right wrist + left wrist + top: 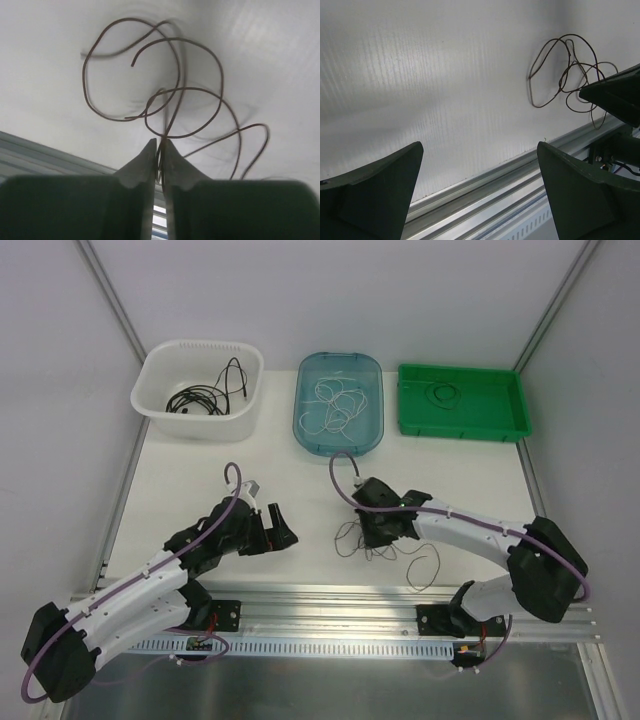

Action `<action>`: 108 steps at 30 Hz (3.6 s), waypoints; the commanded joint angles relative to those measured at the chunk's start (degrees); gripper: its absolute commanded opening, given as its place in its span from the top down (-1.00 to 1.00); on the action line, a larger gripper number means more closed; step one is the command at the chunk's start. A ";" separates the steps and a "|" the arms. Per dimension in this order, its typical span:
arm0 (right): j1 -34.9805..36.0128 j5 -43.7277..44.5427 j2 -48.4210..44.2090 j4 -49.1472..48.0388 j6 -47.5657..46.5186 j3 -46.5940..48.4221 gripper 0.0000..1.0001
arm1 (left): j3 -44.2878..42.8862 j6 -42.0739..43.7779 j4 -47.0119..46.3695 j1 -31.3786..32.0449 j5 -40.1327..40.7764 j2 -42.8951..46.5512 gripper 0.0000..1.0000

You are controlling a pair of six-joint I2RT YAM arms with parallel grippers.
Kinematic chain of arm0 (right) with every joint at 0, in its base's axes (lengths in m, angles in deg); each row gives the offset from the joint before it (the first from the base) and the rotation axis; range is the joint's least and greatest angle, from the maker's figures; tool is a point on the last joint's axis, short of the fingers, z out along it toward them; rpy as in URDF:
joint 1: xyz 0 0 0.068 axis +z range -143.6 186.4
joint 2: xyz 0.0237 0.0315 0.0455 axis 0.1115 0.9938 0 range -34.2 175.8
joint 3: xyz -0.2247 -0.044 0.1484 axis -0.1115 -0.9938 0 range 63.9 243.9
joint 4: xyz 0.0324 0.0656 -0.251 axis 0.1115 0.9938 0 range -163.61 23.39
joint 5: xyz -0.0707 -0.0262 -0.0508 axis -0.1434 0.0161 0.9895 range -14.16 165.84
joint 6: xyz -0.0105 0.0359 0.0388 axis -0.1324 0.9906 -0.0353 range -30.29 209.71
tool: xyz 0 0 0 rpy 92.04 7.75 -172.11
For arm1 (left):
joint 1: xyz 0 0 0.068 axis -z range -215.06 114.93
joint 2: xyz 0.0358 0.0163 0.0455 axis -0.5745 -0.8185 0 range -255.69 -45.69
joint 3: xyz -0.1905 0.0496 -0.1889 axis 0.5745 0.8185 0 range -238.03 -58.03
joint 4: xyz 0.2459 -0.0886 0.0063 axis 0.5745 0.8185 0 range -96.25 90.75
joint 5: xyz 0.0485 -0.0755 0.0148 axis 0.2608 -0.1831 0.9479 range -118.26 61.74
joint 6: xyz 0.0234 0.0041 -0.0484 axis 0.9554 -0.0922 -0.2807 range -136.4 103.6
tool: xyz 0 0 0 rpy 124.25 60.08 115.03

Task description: Untangle the cables

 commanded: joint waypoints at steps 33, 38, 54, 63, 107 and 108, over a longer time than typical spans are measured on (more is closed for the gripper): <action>13.98 -1.18 -10.76 -5.02 -3.13 16.22 0.98 | -4.53 -0.30 -7.86 2.77 -8.23 1.52 -0.91; 14.15 -1.36 -11.99 -6.25 -2.61 14.99 0.99 | -5.66 0.14 -9.98 2.77 -9.28 -0.85 -0.56; 13.89 6.97 -15.67 0.39 -3.30 12.44 0.95 | -8.30 5.67 -4.91 2.60 0.54 -0.07 1.00; 4.76 22.01 -24.02 16.76 -5.68 12.97 0.85 | -20.78 16.04 18.83 -8.64 20.60 0.37 1.00; 8.52 1.64 -14.38 2.28 -11.29 16.74 -0.39 | -35.99 23.08 32.38 -18.67 10.32 11.10 1.00; 10.27 0.50 -12.45 1.49 -11.82 16.92 -0.39 | -35.90 22.99 32.38 -18.76 10.32 11.18 1.00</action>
